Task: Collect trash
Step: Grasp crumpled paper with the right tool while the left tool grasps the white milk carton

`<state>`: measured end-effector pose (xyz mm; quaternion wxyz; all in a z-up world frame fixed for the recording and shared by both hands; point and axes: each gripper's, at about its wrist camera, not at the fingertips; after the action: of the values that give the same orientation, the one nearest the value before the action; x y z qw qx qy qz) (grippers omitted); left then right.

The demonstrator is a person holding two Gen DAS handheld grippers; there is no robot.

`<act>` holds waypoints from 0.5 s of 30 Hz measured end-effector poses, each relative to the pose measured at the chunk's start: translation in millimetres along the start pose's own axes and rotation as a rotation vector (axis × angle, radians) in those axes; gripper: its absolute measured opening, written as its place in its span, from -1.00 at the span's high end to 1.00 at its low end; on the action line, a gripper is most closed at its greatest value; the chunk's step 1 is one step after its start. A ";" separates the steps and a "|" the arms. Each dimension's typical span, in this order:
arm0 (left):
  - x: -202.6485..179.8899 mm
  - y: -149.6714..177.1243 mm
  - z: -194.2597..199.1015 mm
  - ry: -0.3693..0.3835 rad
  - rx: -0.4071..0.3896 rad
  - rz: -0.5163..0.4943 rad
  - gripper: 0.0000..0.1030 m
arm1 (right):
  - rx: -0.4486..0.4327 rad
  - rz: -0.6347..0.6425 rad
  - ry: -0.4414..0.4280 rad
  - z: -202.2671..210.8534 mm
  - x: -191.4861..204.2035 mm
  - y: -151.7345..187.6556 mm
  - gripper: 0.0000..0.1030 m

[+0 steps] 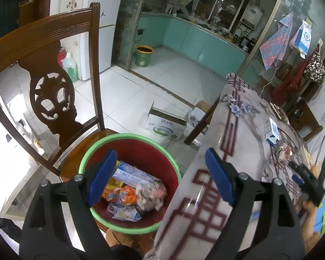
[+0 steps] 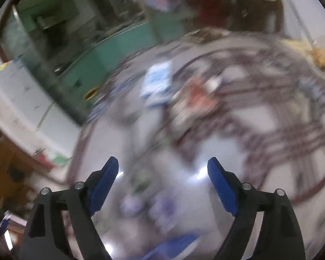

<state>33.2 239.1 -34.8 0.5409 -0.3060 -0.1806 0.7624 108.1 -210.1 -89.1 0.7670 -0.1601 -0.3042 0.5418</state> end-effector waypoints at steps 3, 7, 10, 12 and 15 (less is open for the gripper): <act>-11.4 0.1 -3.0 0.008 0.006 -0.017 -0.58 | -0.008 0.021 0.077 -21.2 -10.1 -32.4 -0.59; -32.6 0.5 -7.7 0.011 0.011 -0.058 -0.60 | 0.028 0.056 0.117 -49.5 -8.2 -55.6 -0.60; -52.6 0.3 -13.4 0.027 0.025 -0.079 -0.60 | 0.092 0.082 0.164 -80.2 -11.2 -70.7 -0.59; -66.9 0.0 -15.6 0.035 0.025 -0.097 -0.60 | 0.125 0.103 0.178 -93.6 -12.5 -74.9 -0.20; -91.3 -0.2 -18.6 0.046 0.020 -0.126 -0.60 | 0.117 0.140 0.162 -91.2 -18.0 -80.0 0.14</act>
<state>66.4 152.7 -23.8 0.5949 -0.3061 -0.1793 0.7213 221.1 -248.0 -118.0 0.7574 -0.1790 -0.1974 0.5961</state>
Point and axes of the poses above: each gripper's, at about its wrist camera, not at the fingertips, and z roughly against the way its jaws point, x to its left, y to its underside, and after that the axes turned 3 degrees about x, right-handed
